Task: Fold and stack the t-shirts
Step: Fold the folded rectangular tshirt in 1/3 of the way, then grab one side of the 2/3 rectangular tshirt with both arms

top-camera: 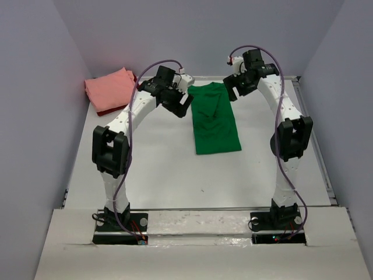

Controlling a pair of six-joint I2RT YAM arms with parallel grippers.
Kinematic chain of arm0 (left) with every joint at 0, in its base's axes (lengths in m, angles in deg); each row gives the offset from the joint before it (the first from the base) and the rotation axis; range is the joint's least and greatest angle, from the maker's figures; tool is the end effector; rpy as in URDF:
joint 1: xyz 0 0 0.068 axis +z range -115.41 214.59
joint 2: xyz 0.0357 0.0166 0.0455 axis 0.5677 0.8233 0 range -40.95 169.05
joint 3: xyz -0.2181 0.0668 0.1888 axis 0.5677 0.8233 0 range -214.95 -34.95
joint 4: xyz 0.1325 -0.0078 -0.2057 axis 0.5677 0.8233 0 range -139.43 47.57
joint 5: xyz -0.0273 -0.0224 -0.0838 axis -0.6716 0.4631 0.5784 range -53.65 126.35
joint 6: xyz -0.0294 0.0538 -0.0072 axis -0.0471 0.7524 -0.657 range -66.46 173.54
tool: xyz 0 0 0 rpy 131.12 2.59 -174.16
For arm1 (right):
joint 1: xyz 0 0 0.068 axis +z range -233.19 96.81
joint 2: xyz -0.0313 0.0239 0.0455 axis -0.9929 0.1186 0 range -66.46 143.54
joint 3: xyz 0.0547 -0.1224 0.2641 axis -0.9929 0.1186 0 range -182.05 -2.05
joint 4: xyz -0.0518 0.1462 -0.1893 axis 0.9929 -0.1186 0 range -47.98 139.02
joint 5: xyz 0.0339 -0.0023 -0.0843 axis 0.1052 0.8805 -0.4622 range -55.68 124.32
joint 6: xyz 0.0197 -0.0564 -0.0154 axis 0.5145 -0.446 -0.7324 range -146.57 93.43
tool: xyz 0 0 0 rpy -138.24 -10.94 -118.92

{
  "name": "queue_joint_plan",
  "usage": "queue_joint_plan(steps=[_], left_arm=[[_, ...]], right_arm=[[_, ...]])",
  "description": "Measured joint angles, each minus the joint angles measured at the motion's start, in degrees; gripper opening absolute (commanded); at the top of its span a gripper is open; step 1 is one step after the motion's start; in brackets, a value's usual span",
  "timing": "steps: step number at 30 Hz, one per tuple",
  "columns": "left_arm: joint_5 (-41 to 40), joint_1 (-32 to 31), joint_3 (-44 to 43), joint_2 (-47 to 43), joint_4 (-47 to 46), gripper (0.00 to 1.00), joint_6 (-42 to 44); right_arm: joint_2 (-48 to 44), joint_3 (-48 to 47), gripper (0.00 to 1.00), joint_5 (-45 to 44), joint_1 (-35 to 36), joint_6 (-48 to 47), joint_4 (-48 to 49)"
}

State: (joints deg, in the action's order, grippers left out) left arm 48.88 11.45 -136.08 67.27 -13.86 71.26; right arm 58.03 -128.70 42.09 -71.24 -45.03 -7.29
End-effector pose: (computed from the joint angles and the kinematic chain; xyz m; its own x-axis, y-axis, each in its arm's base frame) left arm 0.3921 -0.1786 0.3375 -0.4323 0.5078 -0.7452 0.6948 0.7143 0.0837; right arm 0.4665 0.1051 0.3221 -0.6628 -0.4609 -0.5902 -0.5191 0.8508 -0.0814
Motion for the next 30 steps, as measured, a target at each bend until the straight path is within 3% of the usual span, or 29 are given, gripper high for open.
queue_joint_plan(steps=[9, 25, 30], left_arm=[[9.4, -3.3, -4.4, 10.0, -1.4, 0.98, 1.7], [11.0, -6.2, -5.4, 13.0, -5.7, 0.93, 2.6], [11.1, -7.5, -6.3, 15.3, -6.0, 0.87, 3.0]], right_arm=[[-6.4, 4.3, 0.88, -1.8, -2.0, 0.3, -0.2], [-8.6, 10.2, 0.88, -1.7, -5.1, 0.7, -0.2], [-8.6, 11.3, 0.88, -1.5, -5.1, 0.7, -0.3]])
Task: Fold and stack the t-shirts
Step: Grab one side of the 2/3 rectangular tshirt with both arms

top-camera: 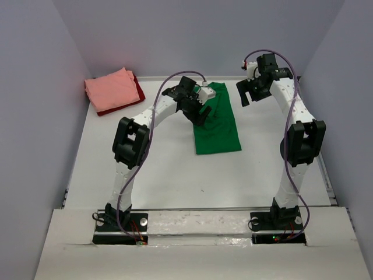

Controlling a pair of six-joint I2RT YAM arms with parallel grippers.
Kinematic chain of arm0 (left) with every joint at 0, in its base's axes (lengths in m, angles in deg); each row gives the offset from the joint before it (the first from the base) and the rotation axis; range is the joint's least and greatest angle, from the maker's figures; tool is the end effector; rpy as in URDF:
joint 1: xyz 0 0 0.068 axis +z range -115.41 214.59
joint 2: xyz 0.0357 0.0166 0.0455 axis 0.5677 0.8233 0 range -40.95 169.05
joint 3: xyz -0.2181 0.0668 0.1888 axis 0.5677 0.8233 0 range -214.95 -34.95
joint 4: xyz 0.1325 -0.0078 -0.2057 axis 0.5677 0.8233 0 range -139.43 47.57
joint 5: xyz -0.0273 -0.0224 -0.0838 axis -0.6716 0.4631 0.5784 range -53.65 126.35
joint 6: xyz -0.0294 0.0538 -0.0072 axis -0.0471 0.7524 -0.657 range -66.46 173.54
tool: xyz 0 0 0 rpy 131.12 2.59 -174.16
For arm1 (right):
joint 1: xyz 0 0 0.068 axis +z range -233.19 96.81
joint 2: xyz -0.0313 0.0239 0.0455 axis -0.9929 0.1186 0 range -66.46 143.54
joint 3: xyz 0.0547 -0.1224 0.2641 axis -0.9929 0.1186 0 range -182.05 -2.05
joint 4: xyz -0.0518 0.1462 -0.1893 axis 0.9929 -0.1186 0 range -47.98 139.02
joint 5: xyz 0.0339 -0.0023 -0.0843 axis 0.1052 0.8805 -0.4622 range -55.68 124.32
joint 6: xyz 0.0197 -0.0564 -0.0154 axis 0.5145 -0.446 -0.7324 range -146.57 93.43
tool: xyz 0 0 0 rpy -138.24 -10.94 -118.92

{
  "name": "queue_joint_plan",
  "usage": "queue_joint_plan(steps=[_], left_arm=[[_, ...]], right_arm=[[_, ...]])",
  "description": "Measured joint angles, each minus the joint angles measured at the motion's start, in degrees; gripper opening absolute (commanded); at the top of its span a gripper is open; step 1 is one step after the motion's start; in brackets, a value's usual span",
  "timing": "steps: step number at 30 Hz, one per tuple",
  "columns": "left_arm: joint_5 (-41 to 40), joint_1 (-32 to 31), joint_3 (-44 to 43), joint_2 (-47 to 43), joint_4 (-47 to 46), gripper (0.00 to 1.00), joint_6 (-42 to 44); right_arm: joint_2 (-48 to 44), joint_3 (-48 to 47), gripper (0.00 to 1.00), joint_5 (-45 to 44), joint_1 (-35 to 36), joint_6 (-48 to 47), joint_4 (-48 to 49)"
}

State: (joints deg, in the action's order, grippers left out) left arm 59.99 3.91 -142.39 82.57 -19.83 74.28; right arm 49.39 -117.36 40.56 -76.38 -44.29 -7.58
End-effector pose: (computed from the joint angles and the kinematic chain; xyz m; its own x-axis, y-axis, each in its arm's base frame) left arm 0.4166 -0.2689 0.2648 -0.3247 0.5698 -0.7549 0.8803 0.4739 -0.0210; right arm 0.4348 0.0569 0.3296 -0.7409 -0.3931 -0.5446 -0.4219 0.9033 -0.0781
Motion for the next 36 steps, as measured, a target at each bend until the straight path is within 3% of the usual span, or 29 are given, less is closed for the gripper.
queue_joint_plan(steps=[13, 22, 24, 36], left_arm=[[-2.8, -0.8, -0.3, 3.6, -1.4, 0.87, 0.2], [-3.7, -0.8, -0.6, 4.7, -1.7, 0.75, 0.4], [-3.7, -0.8, -0.7, 5.2, -1.7, 0.68, 0.4], [-3.0, -0.8, -2.0, 5.9, -1.5, 0.49, 0.6]], right_arm=[[0.0, 0.8, 0.88, 0.9, 0.0, 0.0, 0.0], [0.0, 0.9, 0.88, 1.3, 0.0, 0.0, 0.0], [0.0, 0.9, 0.88, 1.3, 0.0, 0.0, 0.0], [0.0, 0.9, 0.87, 1.7, 0.0, 0.0, 0.0]])
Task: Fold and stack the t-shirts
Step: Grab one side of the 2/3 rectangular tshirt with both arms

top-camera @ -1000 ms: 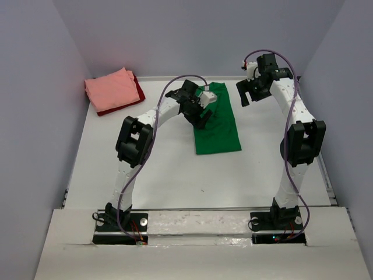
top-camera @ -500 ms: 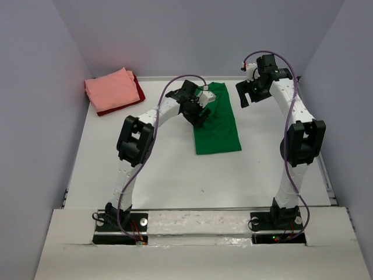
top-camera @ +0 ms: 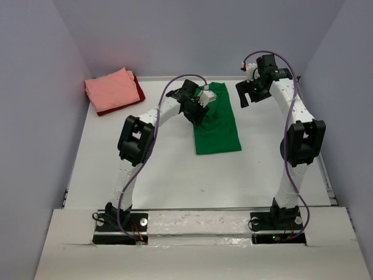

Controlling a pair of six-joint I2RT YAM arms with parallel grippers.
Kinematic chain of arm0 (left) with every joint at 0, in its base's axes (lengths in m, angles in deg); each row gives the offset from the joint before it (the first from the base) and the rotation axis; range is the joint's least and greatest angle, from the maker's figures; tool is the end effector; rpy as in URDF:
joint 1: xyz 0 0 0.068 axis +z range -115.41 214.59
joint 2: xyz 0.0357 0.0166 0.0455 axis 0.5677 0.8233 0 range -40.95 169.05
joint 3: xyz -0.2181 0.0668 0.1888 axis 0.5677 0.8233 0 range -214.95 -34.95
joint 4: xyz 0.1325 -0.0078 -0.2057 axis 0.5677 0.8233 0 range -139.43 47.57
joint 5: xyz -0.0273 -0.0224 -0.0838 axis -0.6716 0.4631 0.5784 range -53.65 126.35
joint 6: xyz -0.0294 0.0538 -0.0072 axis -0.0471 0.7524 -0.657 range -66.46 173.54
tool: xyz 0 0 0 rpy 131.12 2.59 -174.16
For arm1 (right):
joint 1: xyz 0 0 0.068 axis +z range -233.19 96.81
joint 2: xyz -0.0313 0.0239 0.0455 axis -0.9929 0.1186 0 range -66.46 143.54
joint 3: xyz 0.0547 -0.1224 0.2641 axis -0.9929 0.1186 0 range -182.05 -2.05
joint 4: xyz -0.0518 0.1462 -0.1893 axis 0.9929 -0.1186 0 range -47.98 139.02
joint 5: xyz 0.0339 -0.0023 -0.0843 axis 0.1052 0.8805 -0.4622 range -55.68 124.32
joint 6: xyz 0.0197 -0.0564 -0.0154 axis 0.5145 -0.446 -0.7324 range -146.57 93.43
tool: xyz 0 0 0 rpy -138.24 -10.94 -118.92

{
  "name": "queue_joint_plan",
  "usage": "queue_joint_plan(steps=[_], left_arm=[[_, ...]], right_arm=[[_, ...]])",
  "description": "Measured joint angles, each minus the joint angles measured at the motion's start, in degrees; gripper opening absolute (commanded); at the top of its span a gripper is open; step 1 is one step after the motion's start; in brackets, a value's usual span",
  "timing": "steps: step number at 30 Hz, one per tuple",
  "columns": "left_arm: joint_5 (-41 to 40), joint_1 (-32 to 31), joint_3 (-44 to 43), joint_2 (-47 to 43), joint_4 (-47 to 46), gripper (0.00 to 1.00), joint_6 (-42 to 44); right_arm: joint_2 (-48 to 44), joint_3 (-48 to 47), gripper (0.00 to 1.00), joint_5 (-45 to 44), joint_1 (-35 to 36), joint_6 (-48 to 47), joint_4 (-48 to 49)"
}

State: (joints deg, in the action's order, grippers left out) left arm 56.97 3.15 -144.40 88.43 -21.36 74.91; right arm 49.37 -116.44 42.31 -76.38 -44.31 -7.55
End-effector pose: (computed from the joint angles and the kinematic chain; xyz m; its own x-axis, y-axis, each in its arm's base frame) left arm 0.4312 -0.2829 0.2276 -0.3395 0.6072 -0.7184 0.8728 0.4880 0.0000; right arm 0.4338 0.0582 0.3253 -0.7441 -0.3927 -0.5405 -0.4380 0.8976 -0.0490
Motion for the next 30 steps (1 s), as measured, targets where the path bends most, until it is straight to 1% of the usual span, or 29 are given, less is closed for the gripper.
queue_joint_plan(steps=[1, 3, 30], left_arm=[[0.1, 0.0, -0.1, 0.0, 0.0, 0.47, 0.0], [0.1, 0.0, -0.1, 0.0, 0.0, 0.46, 0.0], [0.1, -0.1, -0.1, 0.3, 0.1, 0.45, 0.6]], right_arm=[[0.0, 0.0, 0.87, 0.0, 0.0, 0.0, 0.0], [0.0, 0.0, 0.87, 0.1, 0.0, 0.0, 0.0], [0.0, 0.0, 0.87, 0.8, 0.0, 0.0, 0.0]])
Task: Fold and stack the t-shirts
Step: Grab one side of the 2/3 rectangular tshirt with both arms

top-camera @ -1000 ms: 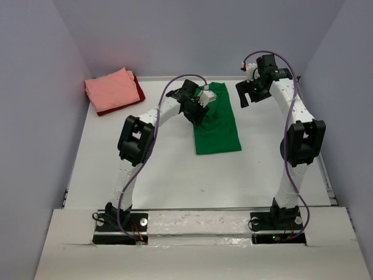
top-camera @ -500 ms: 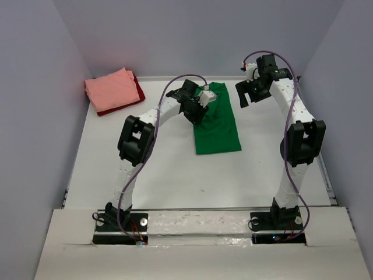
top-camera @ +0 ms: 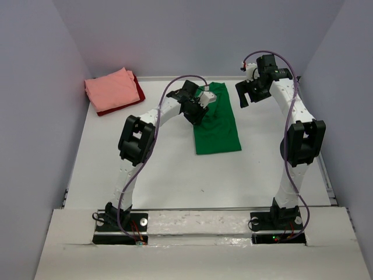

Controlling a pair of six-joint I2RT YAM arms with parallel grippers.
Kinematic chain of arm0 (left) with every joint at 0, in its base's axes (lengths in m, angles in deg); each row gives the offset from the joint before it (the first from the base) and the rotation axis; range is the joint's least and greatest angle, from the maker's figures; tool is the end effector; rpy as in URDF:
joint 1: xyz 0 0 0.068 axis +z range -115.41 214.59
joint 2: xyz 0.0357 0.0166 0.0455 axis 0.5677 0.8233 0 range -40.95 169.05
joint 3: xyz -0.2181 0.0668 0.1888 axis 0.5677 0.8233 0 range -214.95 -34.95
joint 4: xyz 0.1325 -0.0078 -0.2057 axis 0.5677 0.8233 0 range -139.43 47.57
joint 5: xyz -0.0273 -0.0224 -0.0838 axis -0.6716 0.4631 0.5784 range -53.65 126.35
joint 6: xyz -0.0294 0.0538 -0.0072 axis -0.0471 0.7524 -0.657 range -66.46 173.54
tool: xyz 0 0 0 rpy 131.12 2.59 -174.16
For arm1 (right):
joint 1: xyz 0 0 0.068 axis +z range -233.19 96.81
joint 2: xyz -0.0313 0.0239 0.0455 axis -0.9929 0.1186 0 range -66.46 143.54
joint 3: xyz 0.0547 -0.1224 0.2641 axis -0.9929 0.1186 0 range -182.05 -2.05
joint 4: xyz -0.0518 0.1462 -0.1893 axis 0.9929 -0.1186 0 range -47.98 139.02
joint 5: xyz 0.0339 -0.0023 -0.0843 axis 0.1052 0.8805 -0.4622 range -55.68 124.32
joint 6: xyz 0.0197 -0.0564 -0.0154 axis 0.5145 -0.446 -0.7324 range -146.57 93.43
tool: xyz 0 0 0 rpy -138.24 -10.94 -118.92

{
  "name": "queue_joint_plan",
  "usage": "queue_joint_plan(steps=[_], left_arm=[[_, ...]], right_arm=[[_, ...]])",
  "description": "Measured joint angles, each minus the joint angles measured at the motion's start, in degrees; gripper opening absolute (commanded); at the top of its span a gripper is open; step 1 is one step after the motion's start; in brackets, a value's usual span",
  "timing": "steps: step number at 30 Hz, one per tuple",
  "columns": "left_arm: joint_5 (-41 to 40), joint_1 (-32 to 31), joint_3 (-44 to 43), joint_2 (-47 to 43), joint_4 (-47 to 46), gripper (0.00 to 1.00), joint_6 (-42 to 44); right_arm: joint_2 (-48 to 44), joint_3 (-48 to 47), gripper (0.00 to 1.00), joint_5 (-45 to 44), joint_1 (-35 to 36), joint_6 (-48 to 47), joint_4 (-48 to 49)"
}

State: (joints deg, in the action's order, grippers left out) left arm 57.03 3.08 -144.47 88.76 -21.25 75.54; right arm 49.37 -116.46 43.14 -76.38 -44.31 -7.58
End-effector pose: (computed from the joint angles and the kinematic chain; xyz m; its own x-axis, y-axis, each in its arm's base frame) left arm 0.4313 -0.2838 0.2250 -0.3329 0.6151 -0.7147 0.8775 0.4796 0.0040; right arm 0.4337 0.0589 0.3254 -0.7420 -0.3918 -0.5441 -0.4450 0.8948 -0.0374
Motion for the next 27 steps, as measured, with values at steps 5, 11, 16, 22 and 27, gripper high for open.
queue_joint_plan(steps=[5, 11, 16, 22, 27], left_arm=[[-0.2, 0.0, 0.0, 0.9, 0.4, 0.47, 0.0], [-0.4, 0.0, 0.0, 1.9, 0.7, 0.31, 0.1], [-0.4, -0.2, 0.0, 2.0, 0.9, 0.15, 0.1], [-0.5, -0.3, 0.0, 2.0, 1.2, 0.10, 0.2], [-1.4, -0.4, -0.2, 2.0, 1.3, 0.00, 0.2]], right_arm=[[0.0, 0.0, 0.87, 0.0, 0.0, 0.0, 0.0], [0.0, 0.0, 0.87, 0.1, 0.0, 0.0, 0.0], [0.0, 0.0, 0.87, 0.2, 0.0, 0.0, 0.0], [0.0, 0.0, 0.87, 0.4, 0.0, 0.0, 0.0], [0.0, 0.0, 0.87, 0.7, 0.0, 0.0, 0.0]])
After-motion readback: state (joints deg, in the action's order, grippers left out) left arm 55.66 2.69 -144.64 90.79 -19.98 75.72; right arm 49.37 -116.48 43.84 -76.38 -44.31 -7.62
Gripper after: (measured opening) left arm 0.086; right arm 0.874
